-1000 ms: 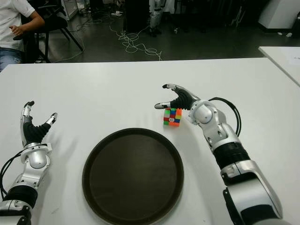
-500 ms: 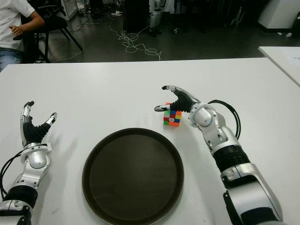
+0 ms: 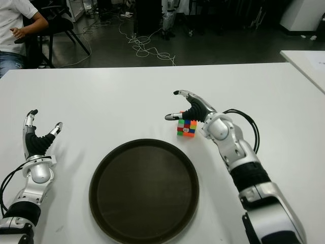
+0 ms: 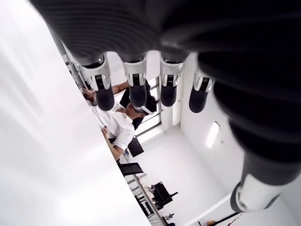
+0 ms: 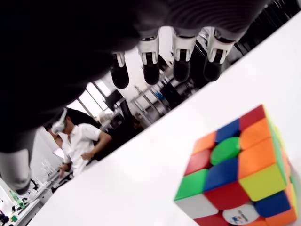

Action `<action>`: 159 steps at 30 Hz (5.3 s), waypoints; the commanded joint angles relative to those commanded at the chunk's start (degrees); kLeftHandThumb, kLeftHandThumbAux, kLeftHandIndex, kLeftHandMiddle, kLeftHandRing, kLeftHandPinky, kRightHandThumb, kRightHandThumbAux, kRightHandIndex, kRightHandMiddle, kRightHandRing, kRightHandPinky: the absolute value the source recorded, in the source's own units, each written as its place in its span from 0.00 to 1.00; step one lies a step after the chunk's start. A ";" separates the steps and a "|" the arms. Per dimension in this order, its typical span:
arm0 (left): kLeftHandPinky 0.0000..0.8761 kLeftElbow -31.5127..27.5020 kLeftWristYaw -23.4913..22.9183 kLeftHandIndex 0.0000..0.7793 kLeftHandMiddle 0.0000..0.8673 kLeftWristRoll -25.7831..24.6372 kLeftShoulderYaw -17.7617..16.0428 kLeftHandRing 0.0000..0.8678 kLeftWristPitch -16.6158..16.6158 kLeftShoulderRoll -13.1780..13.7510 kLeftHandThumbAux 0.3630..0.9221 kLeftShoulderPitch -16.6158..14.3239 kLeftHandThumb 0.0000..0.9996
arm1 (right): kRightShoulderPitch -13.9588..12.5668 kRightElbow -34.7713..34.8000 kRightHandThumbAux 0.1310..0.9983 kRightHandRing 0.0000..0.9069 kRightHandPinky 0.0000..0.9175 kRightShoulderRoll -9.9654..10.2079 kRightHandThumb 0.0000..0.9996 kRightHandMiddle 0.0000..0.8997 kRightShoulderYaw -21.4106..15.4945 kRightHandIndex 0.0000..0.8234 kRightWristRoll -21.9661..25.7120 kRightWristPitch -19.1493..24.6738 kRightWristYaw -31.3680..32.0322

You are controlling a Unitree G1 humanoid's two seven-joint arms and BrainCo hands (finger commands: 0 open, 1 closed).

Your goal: Pick up the Rubik's Cube and put it in the plate

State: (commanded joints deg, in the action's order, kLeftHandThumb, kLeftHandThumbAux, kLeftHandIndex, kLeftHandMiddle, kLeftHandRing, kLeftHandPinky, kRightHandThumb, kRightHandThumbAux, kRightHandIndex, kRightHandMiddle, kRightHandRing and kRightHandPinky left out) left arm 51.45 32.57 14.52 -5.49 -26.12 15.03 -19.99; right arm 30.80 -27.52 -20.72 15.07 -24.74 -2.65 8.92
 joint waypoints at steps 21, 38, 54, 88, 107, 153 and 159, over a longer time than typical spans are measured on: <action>0.02 -0.75 0.22 0.03 0.04 0.77 0.40 0.01 1.14 0.08 0.57 0.19 0.00 | 6.67 -15.59 0.39 0.00 0.00 -0.32 0.00 0.00 0.43 0.00 -0.74 0.85 2.58; 0.02 -0.75 0.22 0.03 0.02 0.46 0.25 0.00 0.92 -0.08 0.59 0.13 0.00 | 6.79 -14.71 0.38 0.00 0.00 -0.66 0.00 0.00 0.38 0.00 -0.21 1.47 3.10; 0.03 -0.24 -0.25 0.01 0.02 -0.15 -0.01 0.00 0.28 -0.17 0.56 -0.03 0.00 | 6.40 -12.95 0.39 0.01 0.00 -0.91 0.00 0.01 0.06 0.00 0.24 1.95 4.01; 0.02 -0.47 0.18 0.02 0.01 0.30 0.21 0.00 0.41 -0.29 0.60 -0.06 0.00 | 9.69 -17.74 0.44 0.00 0.01 1.48 0.00 0.00 2.28 0.00 -1.52 -2.58 2.17; 0.03 -0.59 0.21 0.02 0.02 0.47 0.34 0.00 0.55 -0.30 0.55 0.05 0.00 | 10.37 -20.00 0.45 0.00 0.01 2.21 0.00 0.00 2.82 0.00 -1.60 -3.91 2.04; 0.01 -1.07 0.43 0.02 0.01 0.78 0.49 0.00 0.73 -0.20 0.54 0.28 0.00 | 8.77 -18.27 0.52 0.00 0.00 3.44 0.00 0.01 1.51 0.00 0.18 -0.63 2.75; 0.02 -1.25 0.57 0.01 0.02 0.75 0.42 0.00 1.03 -0.31 0.53 0.35 0.00 | 8.25 -17.69 0.51 0.00 0.00 3.36 0.00 0.01 1.15 0.00 1.10 -1.35 2.91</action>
State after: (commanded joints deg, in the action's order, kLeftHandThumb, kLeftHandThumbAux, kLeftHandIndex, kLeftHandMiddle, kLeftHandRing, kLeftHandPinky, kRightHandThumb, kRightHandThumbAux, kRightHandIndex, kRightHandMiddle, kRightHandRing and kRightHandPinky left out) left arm 50.20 33.14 15.27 -5.07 -25.10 14.72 -19.64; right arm 39.05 -45.21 -17.36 16.22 -23.64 -4.00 11.82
